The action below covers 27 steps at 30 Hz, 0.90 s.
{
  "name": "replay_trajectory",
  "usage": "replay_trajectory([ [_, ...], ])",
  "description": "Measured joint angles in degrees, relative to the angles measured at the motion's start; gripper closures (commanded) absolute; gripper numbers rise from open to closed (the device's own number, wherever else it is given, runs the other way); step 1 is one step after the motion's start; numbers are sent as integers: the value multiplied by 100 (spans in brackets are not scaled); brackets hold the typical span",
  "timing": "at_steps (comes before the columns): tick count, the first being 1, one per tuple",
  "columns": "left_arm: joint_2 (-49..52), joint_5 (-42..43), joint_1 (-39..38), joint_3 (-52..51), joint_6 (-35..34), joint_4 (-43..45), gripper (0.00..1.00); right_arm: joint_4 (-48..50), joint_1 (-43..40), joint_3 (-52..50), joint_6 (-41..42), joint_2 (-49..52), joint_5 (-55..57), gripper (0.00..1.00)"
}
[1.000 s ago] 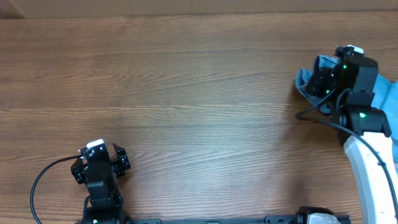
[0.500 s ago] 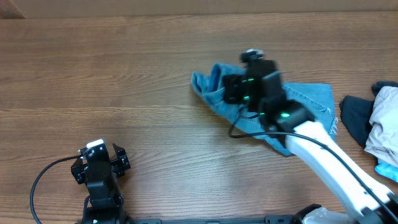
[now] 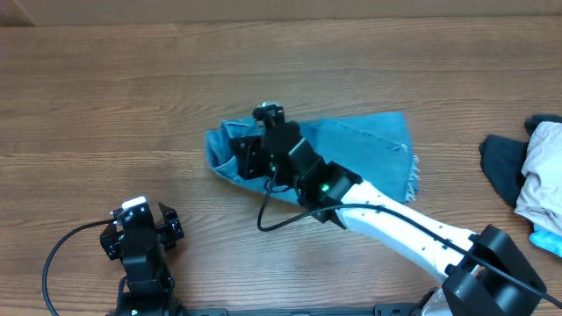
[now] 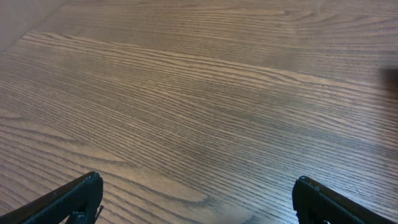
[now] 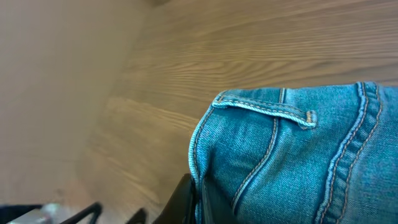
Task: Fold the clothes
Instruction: 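Drag the jeans leftward onto the open table with the right gripper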
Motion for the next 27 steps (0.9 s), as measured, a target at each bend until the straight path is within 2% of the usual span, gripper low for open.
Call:
replay_trajectory([
  [7,0,0,0,0,-2,0,0,323,166,0,448,0,-37,95],
  [8,0,0,0,0,-2,0,0,420,166,0,511,11,-35,86],
  [10,0,0,0,0,-2,0,0,671,166,0,610,50,-35,81],
  [14,0,0,0,0,-2,0,0,1130,170,44,702,175,-63,61],
  [16,0,0,0,0,-2,-2,0,1147,164,59,452,223,-66,54],
  [19,0,0,0,0,-2,-2,0,205,22,297,-153,221,28,46],
  [22,0,-2,0,0,-2,0,0,-2107,-651,846,-671,63,662,35],
  [25,0,0,0,0,0,-4,0,-3866,-1766,1239,-911,-142,1290,23],
  [27,0,2,0,0,-2,-4,0,-4747,-2750,1316,-1005,-212,1558,20],
])
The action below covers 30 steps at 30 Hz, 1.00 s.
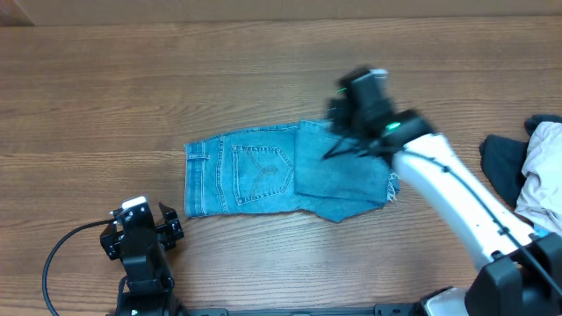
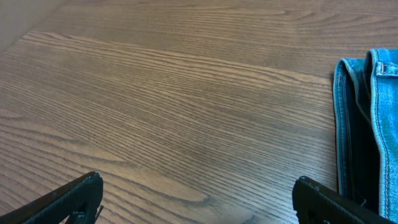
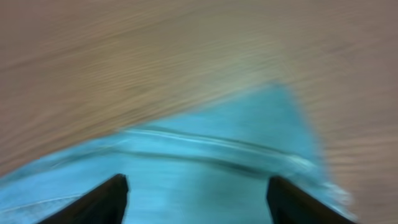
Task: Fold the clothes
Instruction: 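Drag the jeans leftward onto the open table with the right gripper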
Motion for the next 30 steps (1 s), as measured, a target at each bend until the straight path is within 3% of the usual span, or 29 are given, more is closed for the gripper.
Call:
replay_trajectory([
  [2,0,-4,0,0,2,0,0,-437,-684,-2,-17,-2,26,20],
  [3,0,-4,0,0,0,0,0,-673,-1561,0,-70,-2,-208,21],
  [5,0,-2,0,0,0,0,0,-807,-2461,-9,-385,-2,-970,24],
  [8,0,-4,0,0,0,2,0,-1058,-3368,-179,-1093,-4,-2164,46],
  [9,0,-4,0,0,0,0,0,-1141,-3432,-306,-1235,-4,-2385,50],
  [15,0,-4,0,0,0,0,0,-1145,-3187,-1110,-1580,-4,-3316,41],
  [23,0,-4,0,0,0,0,0,-361,-3040,-2140,-1609,-7,-3635,43],
  [30,0,-4,0,0,0,0,0,94,-2632,-2363,-1615,-7,-3718,44],
])
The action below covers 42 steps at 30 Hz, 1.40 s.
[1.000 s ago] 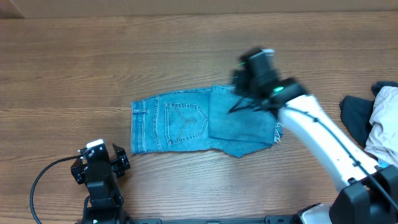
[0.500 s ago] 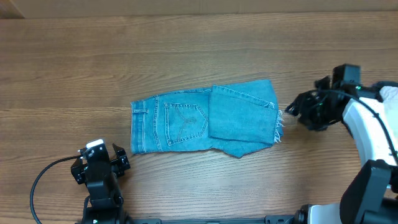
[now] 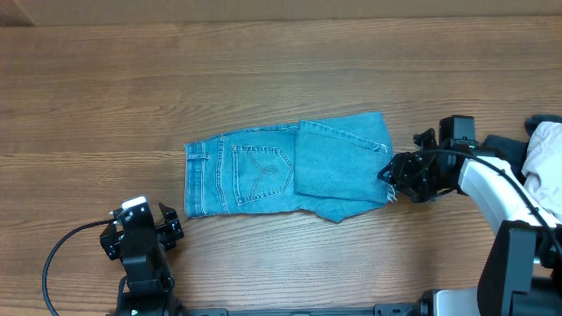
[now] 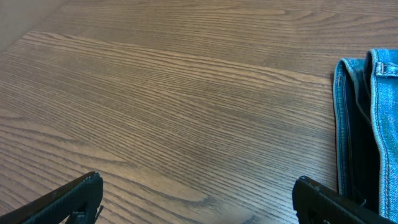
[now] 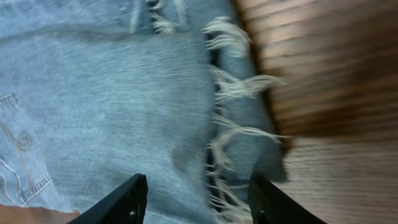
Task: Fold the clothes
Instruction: 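Drag the jeans leftward onto the open table with the right gripper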
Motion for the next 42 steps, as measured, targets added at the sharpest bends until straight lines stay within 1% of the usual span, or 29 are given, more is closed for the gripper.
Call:
replay_trajectory([
  [3,0,0,0,0,0,0,0,98,240,-2,44,0,4,46],
  [5,0,0,0,0,0,0,0,144,374,-2,138,0,79,52],
  [7,0,0,0,0,0,0,0,166,417,-4,199,0,120,64],
  [8,0,0,0,0,2,0,0,168,426,-4,227,0,131,72],
  [9,0,0,0,0,0,0,0,168,439,-4,249,0,142,87],
  [10,0,0,0,0,0,0,0,175,450,-4,236,0,151,96],
  [14,0,0,0,0,0,0,0,280,455,-9,273,0,170,96],
  [16,0,2,0,0,0,0,0,-11,442,155,275,-13,173,96],
  [18,0,0,0,0,2,0,0,-409,385,577,278,-96,192,96],
  [20,0,2,0,0,0,0,0,-837,170,1497,280,-310,404,96],
  [21,0,0,0,0,0,0,0,-1154,37,2059,284,-428,704,96],
  [23,0,0,0,0,0,0,0,-1484,-319,3119,328,-713,1440,96],
  [24,0,0,0,0,0,0,0,-1690,-426,3355,402,-739,1773,96],
  [26,0,0,0,0,0,0,0,-1637,-822,3713,577,-750,2500,96],
  [30,0,0,0,0,0,-2,0,-1674,-1606,3755,859,-704,3504,96],
  [33,0,0,0,0,0,0,0,-1600,-2173,3755,970,-688,3888,96],
  [35,0,0,0,0,0,-2,0,-1547,-2562,3755,1099,-688,3958,88],
  [37,0,0,0,0,0,0,0,-1506,-2896,3755,1198,-688,3816,86],
  [38,0,0,0,0,0,-2,0,-1471,-2981,3755,1241,-688,3705,69],
  [39,0,0,0,0,0,-2,0,-1440,-3001,3755,1270,-688,3633,18],
  [40,0,0,0,0,0,0,0,-1427,-3001,3755,1296,-688,3554,0],
  [42,0,0,0,0,0,-2,0,-1427,-2997,3755,1322,-688,3401,0],
])
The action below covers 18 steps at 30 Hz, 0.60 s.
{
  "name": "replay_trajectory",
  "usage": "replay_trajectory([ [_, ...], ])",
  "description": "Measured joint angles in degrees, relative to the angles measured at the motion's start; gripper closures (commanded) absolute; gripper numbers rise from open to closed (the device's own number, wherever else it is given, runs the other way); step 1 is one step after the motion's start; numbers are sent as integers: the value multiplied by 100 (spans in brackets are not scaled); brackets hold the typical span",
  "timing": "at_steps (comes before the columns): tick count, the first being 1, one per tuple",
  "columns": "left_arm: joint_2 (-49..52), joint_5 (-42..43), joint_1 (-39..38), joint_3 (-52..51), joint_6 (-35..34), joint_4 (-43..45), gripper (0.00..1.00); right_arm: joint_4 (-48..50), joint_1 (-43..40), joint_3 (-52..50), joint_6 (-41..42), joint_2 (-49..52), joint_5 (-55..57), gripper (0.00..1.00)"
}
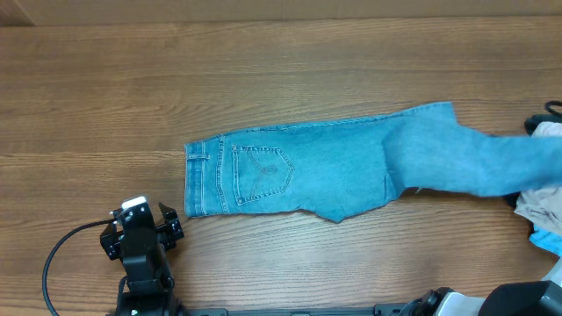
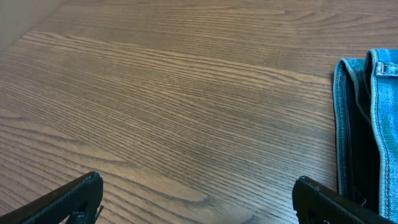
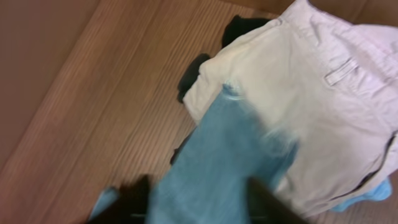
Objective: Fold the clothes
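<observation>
Blue denim shorts (image 1: 290,175) lie flat mid-table with the back pocket up and the waistband to the left. One leg (image 1: 474,162) stretches out to the right, blurred, over the clothes pile. In the right wrist view this denim (image 3: 211,162) runs between the spread fingers of my right gripper (image 3: 199,202), its frayed end lying on white trousers. My left gripper (image 2: 199,211) is open over bare wood near the front left, with the waistband (image 2: 373,124) at its right.
A pile of clothes sits at the right edge: white trousers (image 3: 311,93), a dark garment (image 3: 239,28) and something light blue (image 1: 549,239). The left arm's base and cable (image 1: 140,230) are at the front left.
The folded-over leg of the shorts is now unfolded and stretched right over the pile. My right gripper has moved from the frayed hem to above the white trousers. The left arm has not moved.
My right gripper was shut on the bunched shorts' waistband. Then the shorts lay flat with one leg folded over and the gripper was above their right end. It then stood open at the frayed hem. Now that leg is drawn out rightwards.
</observation>
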Motion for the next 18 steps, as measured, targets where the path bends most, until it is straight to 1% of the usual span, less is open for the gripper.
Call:
replay_trajectory([
  [1,0,0,0,0,0,0,0,0,0,0,-7,0,-92,0],
  [4,0,0,0,0,0,0,0,-44,0,0,-13,0,-848,0],
  [8,0,0,0,0,0,2,0,-310,0,0,-20,0,-2291,0],
  [10,0,0,0,0,0,2,0,-551,0,0,-66,0,-2826,0],
  [14,0,0,0,0,0,2,0,-859,0,0,-221,0,-3357,0],
  [18,0,0,0,0,0,0,0,-1399,0,0,-345,0,-3515,0],
])
